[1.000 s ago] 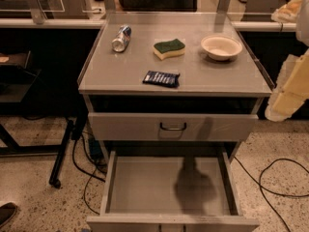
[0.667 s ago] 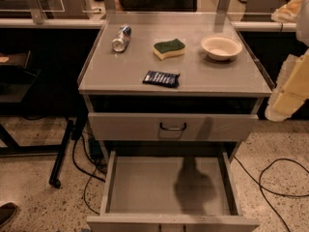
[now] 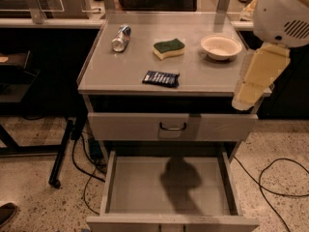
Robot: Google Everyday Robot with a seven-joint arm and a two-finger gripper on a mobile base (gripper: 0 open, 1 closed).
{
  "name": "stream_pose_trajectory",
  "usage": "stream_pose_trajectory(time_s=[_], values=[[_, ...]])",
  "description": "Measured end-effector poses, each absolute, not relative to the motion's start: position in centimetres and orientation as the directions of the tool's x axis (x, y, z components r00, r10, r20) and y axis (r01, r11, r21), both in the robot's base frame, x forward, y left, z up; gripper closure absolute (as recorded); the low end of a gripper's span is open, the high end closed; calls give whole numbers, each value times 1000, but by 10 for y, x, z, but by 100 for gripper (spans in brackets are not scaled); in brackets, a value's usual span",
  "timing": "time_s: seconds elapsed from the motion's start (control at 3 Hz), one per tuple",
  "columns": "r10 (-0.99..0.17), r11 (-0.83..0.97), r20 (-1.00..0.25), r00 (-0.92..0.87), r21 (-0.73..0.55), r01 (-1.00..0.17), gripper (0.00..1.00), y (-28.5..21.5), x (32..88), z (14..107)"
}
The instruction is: Place rxbar blueberry into middle drawer
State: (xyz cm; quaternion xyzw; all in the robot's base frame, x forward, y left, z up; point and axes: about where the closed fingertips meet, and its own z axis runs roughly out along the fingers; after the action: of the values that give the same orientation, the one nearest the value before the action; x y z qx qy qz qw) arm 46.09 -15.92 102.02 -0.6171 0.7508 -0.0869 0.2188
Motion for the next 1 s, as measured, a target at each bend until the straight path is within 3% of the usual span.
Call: stream_pose_trajectory(time_s=[0.33,1.0], values=[[-958,231,-252,-136,-400,-887,0,-154,462,1022],[-953,214,-280,-118,-342,-915,0,-115,519,985]])
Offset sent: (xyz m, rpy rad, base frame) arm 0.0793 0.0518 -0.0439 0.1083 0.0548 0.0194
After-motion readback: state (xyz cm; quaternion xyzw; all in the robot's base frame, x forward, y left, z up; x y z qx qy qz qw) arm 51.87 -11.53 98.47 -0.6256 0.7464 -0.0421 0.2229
